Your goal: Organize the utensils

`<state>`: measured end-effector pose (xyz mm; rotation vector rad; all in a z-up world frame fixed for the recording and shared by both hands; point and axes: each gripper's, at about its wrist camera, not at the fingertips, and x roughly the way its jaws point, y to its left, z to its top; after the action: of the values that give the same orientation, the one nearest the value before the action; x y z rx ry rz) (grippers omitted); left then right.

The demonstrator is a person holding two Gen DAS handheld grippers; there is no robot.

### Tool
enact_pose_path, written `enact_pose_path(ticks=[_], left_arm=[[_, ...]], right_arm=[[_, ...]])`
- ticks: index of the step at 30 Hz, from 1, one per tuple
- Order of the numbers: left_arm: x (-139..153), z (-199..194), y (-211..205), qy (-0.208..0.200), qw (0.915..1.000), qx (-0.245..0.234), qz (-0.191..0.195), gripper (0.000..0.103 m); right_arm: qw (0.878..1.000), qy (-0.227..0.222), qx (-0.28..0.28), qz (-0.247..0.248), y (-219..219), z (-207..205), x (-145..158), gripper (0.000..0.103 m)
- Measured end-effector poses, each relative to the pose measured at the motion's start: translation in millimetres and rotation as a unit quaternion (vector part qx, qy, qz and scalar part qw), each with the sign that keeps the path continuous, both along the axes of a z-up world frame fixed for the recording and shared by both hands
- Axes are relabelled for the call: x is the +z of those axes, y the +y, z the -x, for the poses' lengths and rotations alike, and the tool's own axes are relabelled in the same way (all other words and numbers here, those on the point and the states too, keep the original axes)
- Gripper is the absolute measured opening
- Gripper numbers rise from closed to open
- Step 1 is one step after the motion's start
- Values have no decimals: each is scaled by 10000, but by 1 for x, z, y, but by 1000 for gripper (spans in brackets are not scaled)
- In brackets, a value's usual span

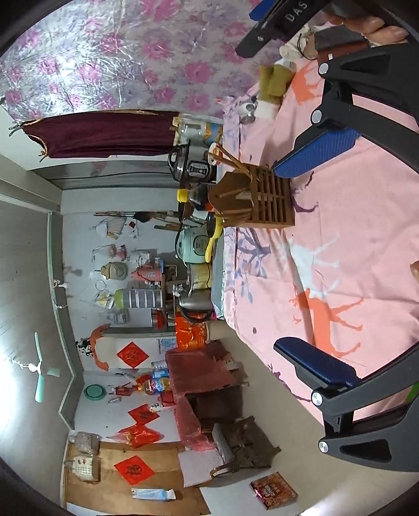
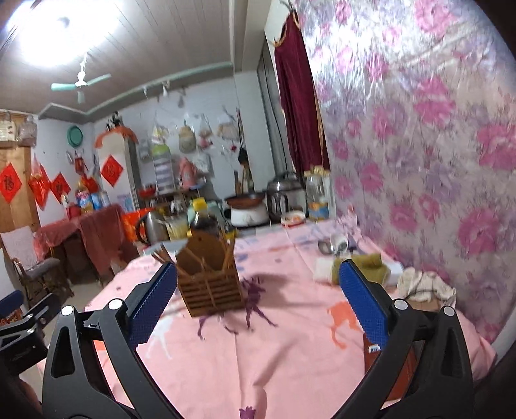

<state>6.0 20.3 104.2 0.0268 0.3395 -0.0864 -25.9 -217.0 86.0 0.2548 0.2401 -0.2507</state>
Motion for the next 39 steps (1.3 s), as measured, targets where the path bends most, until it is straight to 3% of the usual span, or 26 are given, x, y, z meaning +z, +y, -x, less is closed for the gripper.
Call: enact_pose_path(ticks=[16, 39], left_arm=[[-26, -12, -19, 136, 9994, 96, -305, 97], [-29, -17, -14, 243, 9994, 73, -237, 97]], right_arm=[[9985, 404, 159, 323, 8, -13, -21, 96], [9981, 503, 238, 277, 8, -16, -25, 96]])
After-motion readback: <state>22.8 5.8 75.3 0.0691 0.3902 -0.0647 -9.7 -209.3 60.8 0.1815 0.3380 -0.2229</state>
